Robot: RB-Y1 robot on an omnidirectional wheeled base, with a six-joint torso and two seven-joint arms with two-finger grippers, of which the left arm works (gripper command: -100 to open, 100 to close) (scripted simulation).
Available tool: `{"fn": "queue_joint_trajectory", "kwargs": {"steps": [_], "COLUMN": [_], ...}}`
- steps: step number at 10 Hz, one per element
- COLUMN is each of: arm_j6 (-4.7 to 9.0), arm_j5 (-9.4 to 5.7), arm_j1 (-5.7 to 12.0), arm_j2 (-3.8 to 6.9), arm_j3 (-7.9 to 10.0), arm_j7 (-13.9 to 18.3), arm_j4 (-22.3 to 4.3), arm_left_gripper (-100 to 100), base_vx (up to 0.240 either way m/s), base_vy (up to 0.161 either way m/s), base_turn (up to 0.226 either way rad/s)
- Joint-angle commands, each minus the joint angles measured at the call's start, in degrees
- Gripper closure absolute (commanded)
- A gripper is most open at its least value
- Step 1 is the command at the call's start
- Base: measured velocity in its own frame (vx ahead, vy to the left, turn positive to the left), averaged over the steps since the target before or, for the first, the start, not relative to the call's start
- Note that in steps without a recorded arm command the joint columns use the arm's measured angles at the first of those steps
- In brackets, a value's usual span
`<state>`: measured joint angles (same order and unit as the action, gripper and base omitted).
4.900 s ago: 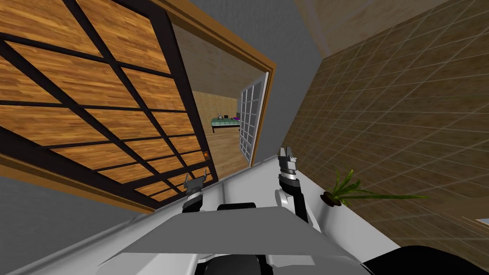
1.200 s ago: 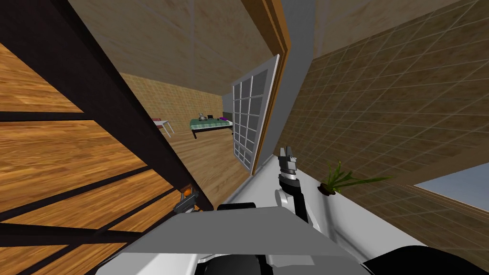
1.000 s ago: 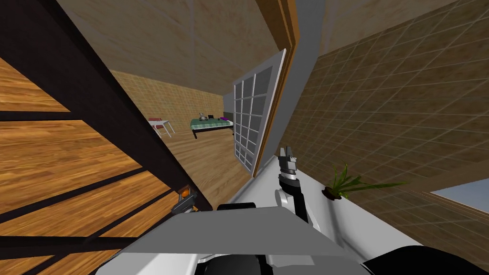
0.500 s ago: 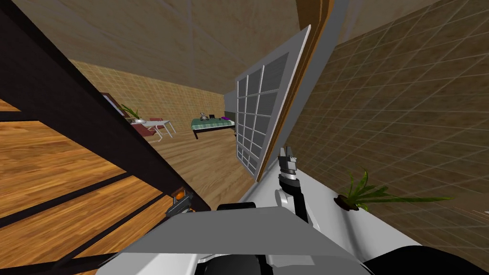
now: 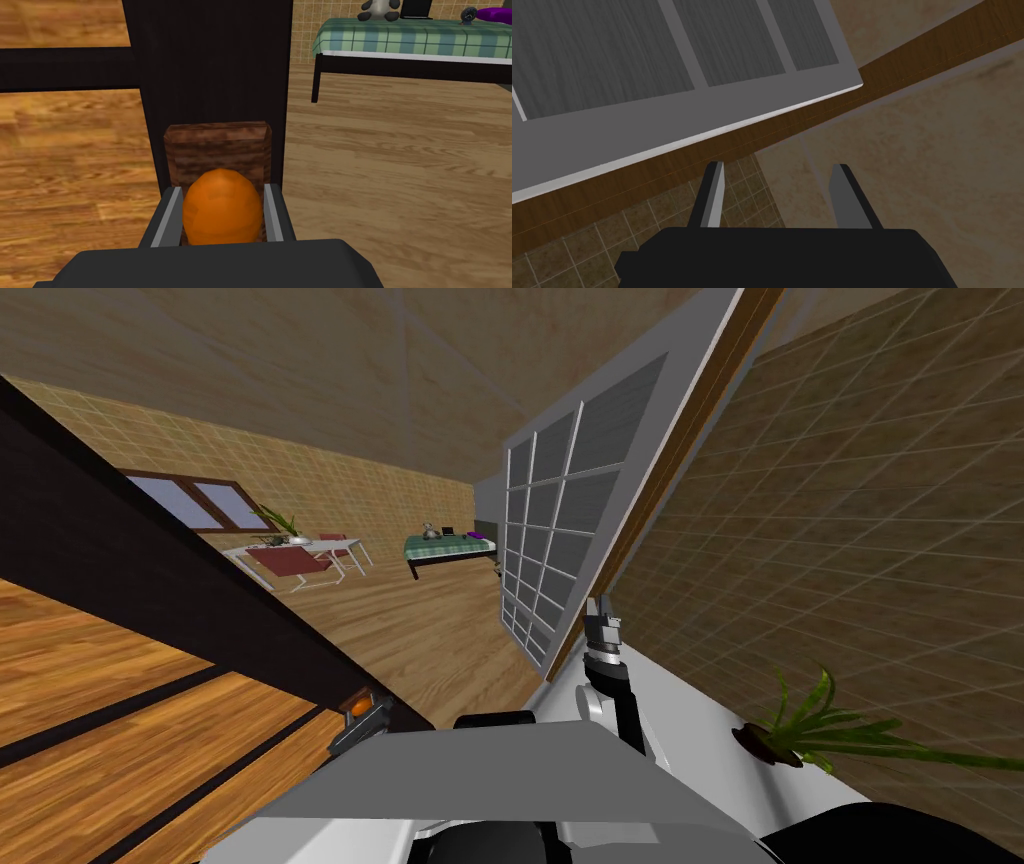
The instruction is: Push the door open
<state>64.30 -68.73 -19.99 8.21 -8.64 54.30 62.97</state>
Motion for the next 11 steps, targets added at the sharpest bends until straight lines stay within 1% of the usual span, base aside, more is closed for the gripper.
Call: {"fn": "queue_joint_trajectory", "kwargs": {"steps": [1, 2, 3, 4, 7, 8, 9, 10, 11], "arm_j6": [1.08, 1.08, 1.31, 1.45, 1.74, 1.63, 2.19, 2.31, 2.58], "arm_j5": [-1.15, -1.15, -1.90, -2.35, -3.32, -2.99, -4.09, -4.42, -5.17], "arm_j1": [0.08, 0.08, 0.05, 0.04, 0.01, 0.89, 0.71, 0.64, 0.47], "arm_j2": [0.40, 0.40, 0.30, 0.25, 0.13, 0.04, 0.30, 0.32, 0.36], "arm_j3": [1.83, 1.83, 2.75, 3.29, 4.47, 4.01, 5.05, 5.31, 5.90], "arm_j7": [0.32, 0.32, 0.15, 0.05, -0.16, 0.20, 0.17, 0.11, -0.01], "arm_j4": [-1.50, -1.50, -1.59, -1.65, -1.76, -2.81, -2.88, -2.89, -2.90], "arm_left_gripper": [100, 100, 100, 100, 100, 100, 100, 100, 100], "base_vx": [0.187, 0.136, 0.176, 0.200, 0.183, 0.081, 0.140, 0.190, 0.172], "base_vy": [0.104, 0.074, 0.056, 0.059, 0.070, 0.025, 0.088, 0.110, 0.105], "base_turn": [0.051, 0.024, 0.051, 0.068, 0.047, 0.021, 0.039, 0.043, 0.045]}}
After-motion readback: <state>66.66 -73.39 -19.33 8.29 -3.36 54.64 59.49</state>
